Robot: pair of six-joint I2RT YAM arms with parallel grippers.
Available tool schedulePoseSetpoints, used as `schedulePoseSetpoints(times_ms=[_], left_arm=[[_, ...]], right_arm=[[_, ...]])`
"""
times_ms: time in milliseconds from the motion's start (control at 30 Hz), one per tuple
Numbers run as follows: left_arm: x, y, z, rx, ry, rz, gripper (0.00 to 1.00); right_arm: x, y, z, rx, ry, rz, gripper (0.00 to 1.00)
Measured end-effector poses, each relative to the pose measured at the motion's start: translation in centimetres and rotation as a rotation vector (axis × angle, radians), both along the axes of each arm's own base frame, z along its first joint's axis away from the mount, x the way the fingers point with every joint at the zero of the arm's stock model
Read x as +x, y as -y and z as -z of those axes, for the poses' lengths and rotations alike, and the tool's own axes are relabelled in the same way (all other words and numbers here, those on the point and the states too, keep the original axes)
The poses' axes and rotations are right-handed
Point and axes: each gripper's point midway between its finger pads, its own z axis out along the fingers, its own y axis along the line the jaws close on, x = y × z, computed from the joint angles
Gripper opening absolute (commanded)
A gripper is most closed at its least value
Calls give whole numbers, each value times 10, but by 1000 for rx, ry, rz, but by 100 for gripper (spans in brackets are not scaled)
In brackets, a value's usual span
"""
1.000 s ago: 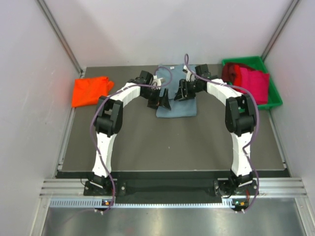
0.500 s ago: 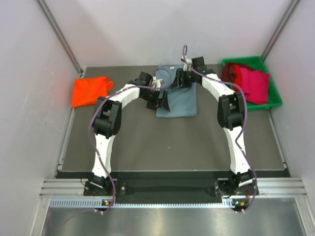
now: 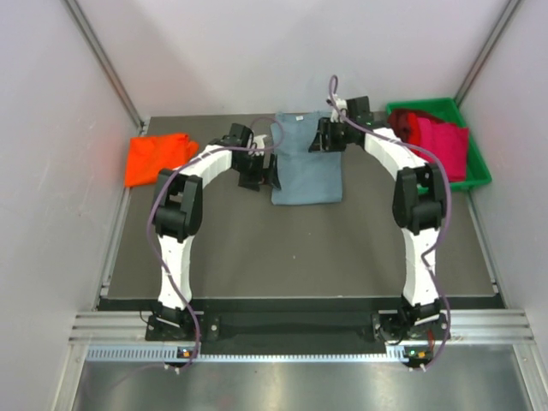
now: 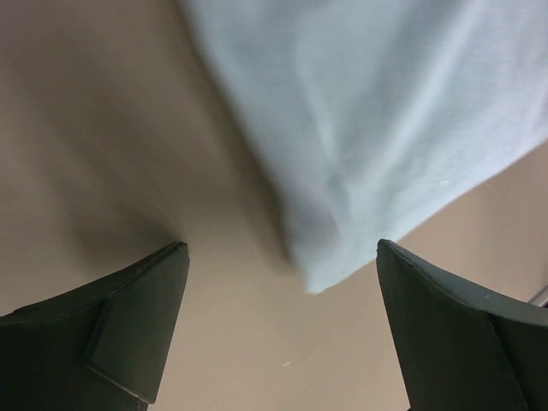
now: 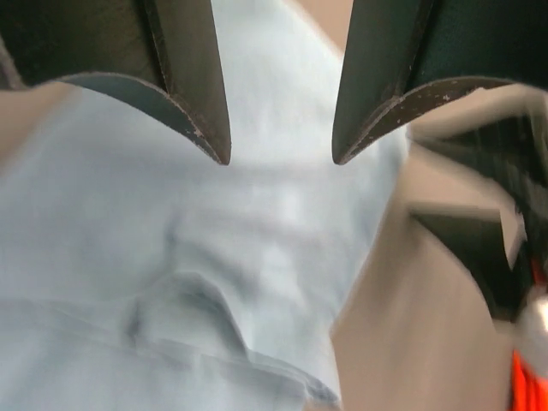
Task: Fold and stack the t-shirts
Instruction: Fold the tshirt
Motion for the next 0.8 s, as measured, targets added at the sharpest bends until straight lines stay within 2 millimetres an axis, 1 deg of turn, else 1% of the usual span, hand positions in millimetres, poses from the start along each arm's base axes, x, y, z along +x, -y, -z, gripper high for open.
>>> schedulePoseSetpoints(times_ms=[67, 167, 200, 300, 467, 533, 633, 800], left_arm=[[5, -12, 0, -7, -9, -30, 91], [8, -22, 0, -27, -28, -59, 84], [7, -23, 0, -35, -35, -64, 82], [3, -18, 1, -69, -62, -53, 80], [-9, -5, -1, -129, -113, -31, 79], [-13, -2, -1, -143, -128, -26, 79], [-17, 0, -1, -157, -147, -26, 79], [-20, 2, 0, -167, -160, -21, 78]], right_arm=[[-20, 17, -1, -16, -30, 11, 52], [-43, 40, -2, -34, -62, 31, 53], [-50, 45, -1, -38, -72, 36, 53], [-68, 60, 8, -53, -111, 47, 54], [-96, 63, 39, -63, -209, 29, 56], [-106, 63, 49, -62, -246, 23, 57], [-114, 66, 56, -61, -280, 22, 57], [-119, 72, 63, -63, -304, 32, 57]])
